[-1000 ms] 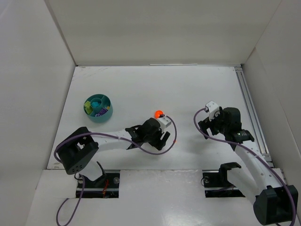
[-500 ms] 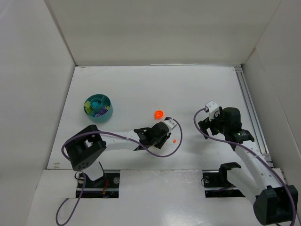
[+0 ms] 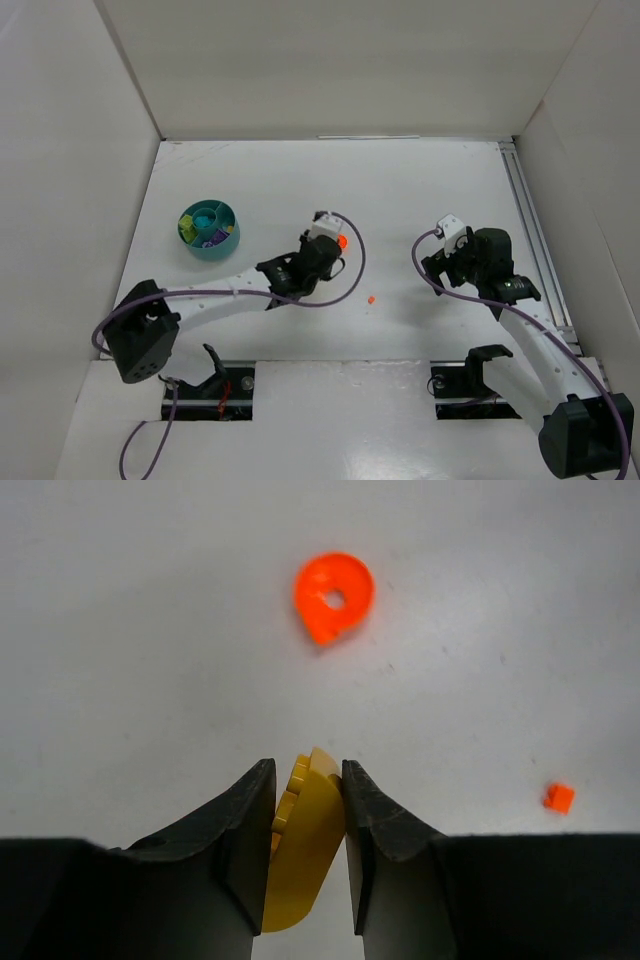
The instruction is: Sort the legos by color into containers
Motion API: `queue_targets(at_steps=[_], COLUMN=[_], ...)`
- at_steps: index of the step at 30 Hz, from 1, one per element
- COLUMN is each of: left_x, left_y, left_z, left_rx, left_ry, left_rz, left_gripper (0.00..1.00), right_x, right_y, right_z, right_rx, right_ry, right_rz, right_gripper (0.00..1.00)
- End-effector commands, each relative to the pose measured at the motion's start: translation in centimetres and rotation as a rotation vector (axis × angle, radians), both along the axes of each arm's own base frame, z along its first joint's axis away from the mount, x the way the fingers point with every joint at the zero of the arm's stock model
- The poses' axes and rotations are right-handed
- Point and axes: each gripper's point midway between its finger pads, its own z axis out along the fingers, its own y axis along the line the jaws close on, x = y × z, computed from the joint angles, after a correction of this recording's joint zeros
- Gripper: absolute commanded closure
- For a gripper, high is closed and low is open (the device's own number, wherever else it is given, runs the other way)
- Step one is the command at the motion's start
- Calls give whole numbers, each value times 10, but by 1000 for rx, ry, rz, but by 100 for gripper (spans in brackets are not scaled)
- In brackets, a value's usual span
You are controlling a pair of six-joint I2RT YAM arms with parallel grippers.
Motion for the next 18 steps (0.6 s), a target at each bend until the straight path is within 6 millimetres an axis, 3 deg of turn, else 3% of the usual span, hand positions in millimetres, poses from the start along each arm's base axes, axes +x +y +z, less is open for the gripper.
queue_targets(at_steps=[1, 5, 11, 18], left_x=[50, 84, 115, 134], left_y=[50, 116, 201, 254], left_z=[69, 112, 139, 115], left_rx=[-191, -355, -483, -432], left_ry=[-128, -241, -317, -307], left_rz=[351, 673, 992, 1214], left_gripper=[100, 97, 95, 92], right_x=[9, 12, 15, 18], right_y=[-2, -5, -9, -12], right_z=[8, 7, 5, 5], right_rx=[-6, -13, -29, -42], right_ry=[-51, -40, -22, -26], right_rz=[-7, -30, -47, -64], right_gripper=[0, 0, 0, 0])
